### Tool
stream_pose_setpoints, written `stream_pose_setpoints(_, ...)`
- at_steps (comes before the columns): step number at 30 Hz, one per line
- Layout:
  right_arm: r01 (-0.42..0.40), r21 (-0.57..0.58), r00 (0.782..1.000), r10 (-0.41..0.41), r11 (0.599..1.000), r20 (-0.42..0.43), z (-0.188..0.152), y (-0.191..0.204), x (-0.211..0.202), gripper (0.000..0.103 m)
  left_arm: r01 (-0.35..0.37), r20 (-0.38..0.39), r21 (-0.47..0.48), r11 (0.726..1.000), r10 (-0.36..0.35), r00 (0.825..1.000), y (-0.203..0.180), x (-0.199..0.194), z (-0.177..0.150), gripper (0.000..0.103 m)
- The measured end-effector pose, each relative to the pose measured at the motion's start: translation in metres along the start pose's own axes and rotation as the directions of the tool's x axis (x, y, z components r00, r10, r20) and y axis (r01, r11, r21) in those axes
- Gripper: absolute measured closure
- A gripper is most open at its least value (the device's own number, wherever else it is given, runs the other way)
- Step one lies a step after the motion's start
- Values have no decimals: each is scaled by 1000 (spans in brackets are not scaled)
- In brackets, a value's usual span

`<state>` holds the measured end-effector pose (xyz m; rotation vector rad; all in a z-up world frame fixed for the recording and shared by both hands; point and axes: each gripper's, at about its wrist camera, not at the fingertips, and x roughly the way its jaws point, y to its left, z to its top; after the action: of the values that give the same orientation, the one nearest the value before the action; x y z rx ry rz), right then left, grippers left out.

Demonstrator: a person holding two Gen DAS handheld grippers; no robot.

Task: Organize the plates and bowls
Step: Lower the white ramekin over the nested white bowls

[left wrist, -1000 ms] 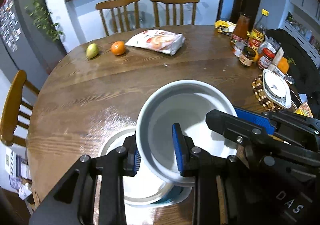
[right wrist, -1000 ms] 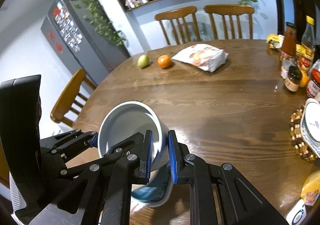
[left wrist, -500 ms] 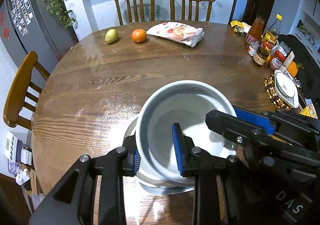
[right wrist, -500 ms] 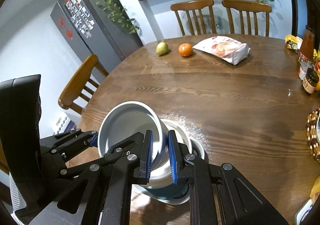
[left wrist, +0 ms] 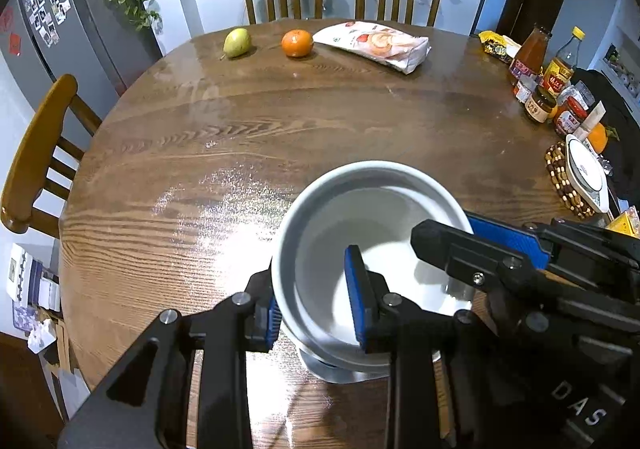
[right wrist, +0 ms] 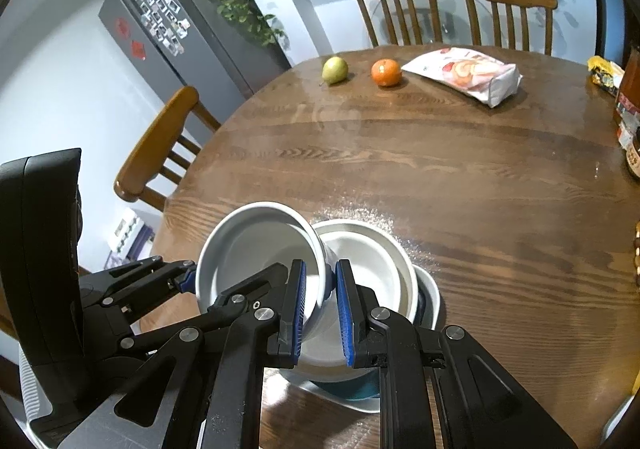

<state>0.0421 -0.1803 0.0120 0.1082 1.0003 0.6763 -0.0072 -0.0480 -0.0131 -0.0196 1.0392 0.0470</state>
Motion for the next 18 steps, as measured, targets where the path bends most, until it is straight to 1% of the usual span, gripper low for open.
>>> stream_pose_setpoints(11,12,47,998,-9,999,-65,-4,-13,26,85,24,-77,6,1000,-24,997,0,28,0,78)
stream_pose_setpoints(18,29,68,995,-22,997,-98,-8,-20,37,85,38,-114,35,999,-33,993,-3,44,-2,78)
